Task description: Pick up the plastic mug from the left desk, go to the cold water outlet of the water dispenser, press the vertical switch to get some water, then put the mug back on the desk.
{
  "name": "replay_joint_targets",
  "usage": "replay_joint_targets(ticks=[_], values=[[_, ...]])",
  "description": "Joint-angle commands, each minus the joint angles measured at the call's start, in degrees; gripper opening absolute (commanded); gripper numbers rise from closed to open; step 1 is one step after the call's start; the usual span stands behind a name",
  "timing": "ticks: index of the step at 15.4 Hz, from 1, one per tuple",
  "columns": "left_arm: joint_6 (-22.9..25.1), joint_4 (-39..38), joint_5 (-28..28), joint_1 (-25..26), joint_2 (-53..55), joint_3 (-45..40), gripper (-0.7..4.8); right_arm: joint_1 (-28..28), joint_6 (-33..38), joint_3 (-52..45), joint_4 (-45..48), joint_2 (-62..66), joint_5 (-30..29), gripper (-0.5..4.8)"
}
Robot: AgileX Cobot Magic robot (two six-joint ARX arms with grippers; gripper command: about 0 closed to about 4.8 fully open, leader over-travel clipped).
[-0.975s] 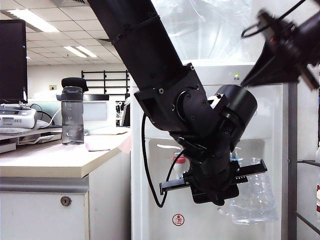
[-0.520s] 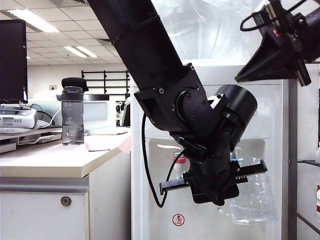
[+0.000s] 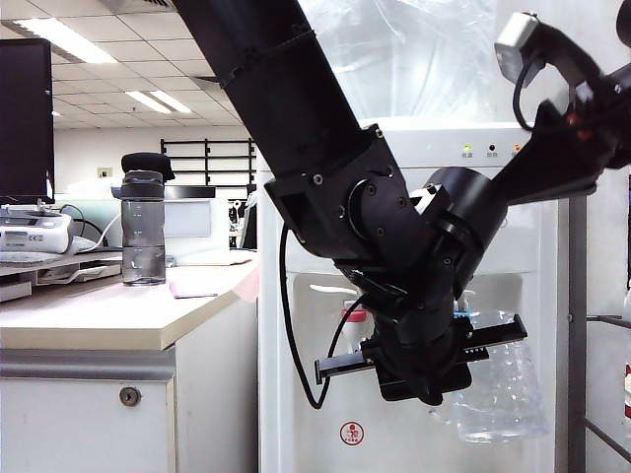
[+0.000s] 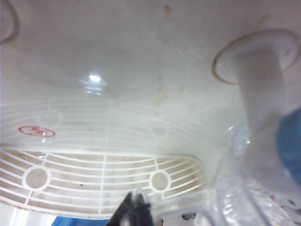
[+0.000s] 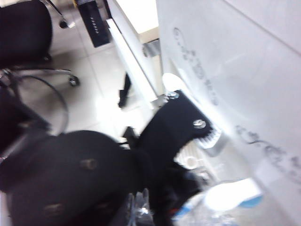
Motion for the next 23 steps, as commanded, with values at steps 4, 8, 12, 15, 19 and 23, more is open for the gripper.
replay_joint_targets(ticks=[4, 8, 12, 15, 19, 23], values=[[0.09, 3.13, 0.9, 0.85, -0.85, 0.7, -0.06, 0.17, -1.73, -0.46, 6.08, 2.62, 4.04, -0.05], [0.15, 3.15, 0.9, 0.83, -0.85, 0.7, -0.06, 1.31, -10.12, -0.98, 6.05, 3.26, 4.74, -0.05], [1.2, 3.26, 0.87, 0.5, -0.85, 0.7, -0.06, 2.8, -14.32, -1.75, 6.49, 3.67, 9.68, -0.05], [1.18, 3.32, 0.9, 0.46, -0.85, 0.7, -0.06, 2.82, -14.49, -1.77, 8.37, 4.57, 11.43, -0.05], [1.18, 3.32, 0.87, 0.44, -0.85, 0.7, -0.06, 2.89, -14.73, -1.75, 10.6, 5.11, 11.78, -0.05], [1.29, 3.34, 0.87, 0.44, -0.85, 0.7, -0.06, 2.93, -14.69, -1.75, 10.93, 6.91, 11.74, -0.05]])
